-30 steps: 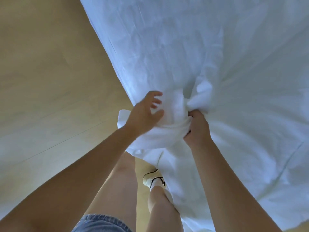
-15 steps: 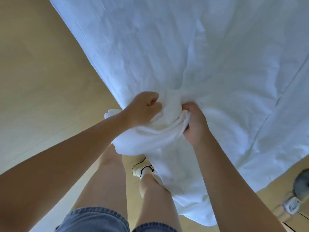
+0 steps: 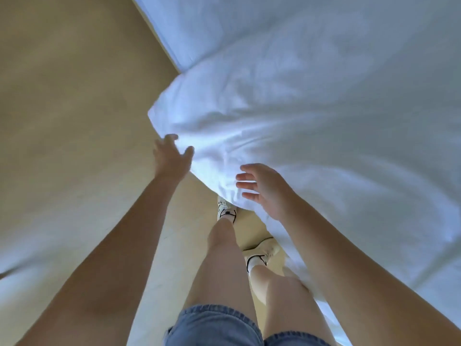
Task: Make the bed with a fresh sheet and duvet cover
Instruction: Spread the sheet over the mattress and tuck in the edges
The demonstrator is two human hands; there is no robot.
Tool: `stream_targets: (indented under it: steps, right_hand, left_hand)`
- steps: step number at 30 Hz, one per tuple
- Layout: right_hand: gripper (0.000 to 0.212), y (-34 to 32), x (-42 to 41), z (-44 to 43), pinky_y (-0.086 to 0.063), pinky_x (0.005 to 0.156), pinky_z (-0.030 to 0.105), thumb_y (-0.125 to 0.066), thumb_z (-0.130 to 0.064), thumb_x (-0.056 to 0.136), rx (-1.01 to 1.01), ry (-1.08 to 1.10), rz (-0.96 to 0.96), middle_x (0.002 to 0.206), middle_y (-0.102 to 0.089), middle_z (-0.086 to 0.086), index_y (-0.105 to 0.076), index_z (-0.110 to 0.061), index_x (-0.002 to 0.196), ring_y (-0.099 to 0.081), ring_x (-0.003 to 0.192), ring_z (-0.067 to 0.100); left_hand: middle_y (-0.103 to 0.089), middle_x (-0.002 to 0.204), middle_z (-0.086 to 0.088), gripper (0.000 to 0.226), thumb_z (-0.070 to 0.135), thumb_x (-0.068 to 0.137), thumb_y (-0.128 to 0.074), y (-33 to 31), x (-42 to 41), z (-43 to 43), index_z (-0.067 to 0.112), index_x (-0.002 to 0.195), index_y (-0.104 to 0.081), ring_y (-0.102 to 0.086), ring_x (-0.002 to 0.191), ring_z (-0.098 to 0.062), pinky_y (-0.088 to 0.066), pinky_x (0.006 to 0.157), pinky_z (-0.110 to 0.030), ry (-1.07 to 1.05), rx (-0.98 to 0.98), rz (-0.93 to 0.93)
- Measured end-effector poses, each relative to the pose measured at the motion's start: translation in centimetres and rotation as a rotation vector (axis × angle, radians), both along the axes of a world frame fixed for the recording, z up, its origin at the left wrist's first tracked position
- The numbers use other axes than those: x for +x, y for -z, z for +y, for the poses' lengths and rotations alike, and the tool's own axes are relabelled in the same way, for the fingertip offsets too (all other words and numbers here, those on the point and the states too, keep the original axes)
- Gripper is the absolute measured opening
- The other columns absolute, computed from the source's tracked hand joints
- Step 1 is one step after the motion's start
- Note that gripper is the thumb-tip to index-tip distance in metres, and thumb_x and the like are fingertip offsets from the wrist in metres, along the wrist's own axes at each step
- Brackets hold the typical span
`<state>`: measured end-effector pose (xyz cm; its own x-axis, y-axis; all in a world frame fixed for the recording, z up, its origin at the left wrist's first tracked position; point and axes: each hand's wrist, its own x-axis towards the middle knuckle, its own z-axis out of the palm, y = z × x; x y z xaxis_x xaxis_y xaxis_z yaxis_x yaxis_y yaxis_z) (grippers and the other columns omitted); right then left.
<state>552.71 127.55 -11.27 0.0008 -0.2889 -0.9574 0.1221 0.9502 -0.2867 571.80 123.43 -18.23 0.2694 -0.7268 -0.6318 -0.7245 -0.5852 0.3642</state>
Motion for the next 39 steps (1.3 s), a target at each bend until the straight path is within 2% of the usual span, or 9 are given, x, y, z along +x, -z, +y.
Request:
stream_targets:
  steps: [6,12,15,19,22,25,32,36,39]
  right_hand:
    - [0.009,0.8,-11.0,11.6,-0.037,0.061,0.028,-0.051,-0.008,0.087,0.069,0.035,0.338,0.08,-0.051,0.008,-0.055,-0.013,0.081,-0.046,0.071,0.02]
    - [0.011,1.9,-19.4,27.0,-0.043,0.067,0.031,-0.055,-0.01,0.084,0.189,0.196,0.713,0.085,-0.057,0.007,-0.058,-0.006,0.094,-0.054,0.08,0.025]
    - [0.041,2.9,-22.3,34.9,-0.035,0.096,0.039,-0.061,-0.016,0.084,0.343,0.288,0.854,0.127,-0.047,0.015,-0.051,-0.004,0.122,-0.042,0.12,0.034]
    - [0.054,4.3,-24.5,41.9,-0.033,0.096,0.042,-0.071,-0.022,0.08,0.3,0.422,0.968,0.127,-0.04,0.02,-0.046,0.0,0.123,-0.036,0.121,0.035]
    - [0.062,4.8,-25.4,43.9,-0.034,0.093,0.041,-0.077,-0.025,0.074,0.222,0.554,1.085,0.124,-0.041,0.019,-0.045,0.001,0.121,-0.038,0.115,0.032]
    - [0.082,5.1,-26.3,45.9,-0.034,0.1,0.048,-0.077,-0.035,0.074,0.3,0.749,0.983,0.136,-0.033,0.015,-0.033,-0.008,0.137,-0.032,0.124,0.032]
    - [0.028,3.8,-27.3,47.1,-0.045,0.07,0.033,-0.058,-0.019,0.087,0.037,0.621,0.754,0.085,-0.056,-0.001,-0.047,-0.006,0.11,-0.059,0.086,0.029]
    - [0.025,0.0,-27.4,46.9,-0.049,0.06,0.025,-0.065,-0.03,0.085,-0.229,0.633,0.611,0.081,-0.064,0.0,-0.058,-0.011,0.098,-0.062,0.074,0.016]
    - [0.018,-1.4,-29.7,50.7,-0.043,0.058,0.016,-0.07,-0.029,0.083,-0.176,0.812,0.699,0.072,-0.059,-0.008,-0.059,-0.015,0.083,-0.056,0.066,0.008]
  left_hand:
    - [-0.028,0.147,-0.016,0.092,0.044,0.084,-0.064,-1.1,-17.2,8.4,0.009,0.149,-0.009,-0.035,0.133,-0.03,-0.032,0.105,-0.033,0.179,0.354,0.351]
    - [0.018,0.156,-0.014,0.118,0.061,0.077,-0.063,-2.4,-25.0,21.0,0.015,0.148,0.019,0.009,0.144,-0.034,-0.018,0.112,-0.052,0.855,0.29,-0.027]
    - [0.009,0.158,-0.015,0.111,0.06,0.076,-0.064,-2.1,-27.0,26.4,0.022,0.151,0.008,0.003,0.145,-0.037,-0.017,0.109,-0.06,1.352,0.111,-0.163]
    - [-0.062,0.116,-0.018,0.073,0.044,0.055,-0.082,0.7,-31.4,27.6,0.015,0.12,-0.064,-0.058,0.106,-0.037,-0.05,0.081,-0.053,1.588,-0.231,-0.275]
    - [-0.063,0.077,-0.011,0.014,0.019,0.073,-0.07,0.5,-36.1,27.7,0.009,0.082,-0.066,-0.06,0.073,-0.029,-0.051,0.062,-0.034,1.706,-0.484,-0.216]
    - [-0.06,0.111,-0.013,0.03,0.015,0.098,-0.033,-0.9,-40.2,30.7,0.004,0.115,-0.055,-0.056,0.103,-0.032,-0.044,0.083,-0.038,1.828,-0.254,-0.191]
    - [-0.058,0.108,-0.003,0.06,0.061,0.086,-0.046,-3.1,-45.7,39.6,0.01,0.117,-0.05,-0.056,0.096,-0.024,-0.042,0.077,-0.032,1.179,0.4,0.149]
    - [-0.065,0.111,-0.01,0.043,0.04,0.093,-0.048,-5.5,-47.9,40.9,0.007,0.118,-0.058,-0.061,0.103,-0.028,-0.049,0.09,-0.037,0.846,0.308,0.314]
    - [-0.064,0.079,-0.012,0.023,0.021,0.095,-0.045,-7.3,-47.8,41.0,0.005,0.087,-0.06,-0.069,0.073,-0.022,-0.054,0.07,-0.034,0.717,0.26,0.377]
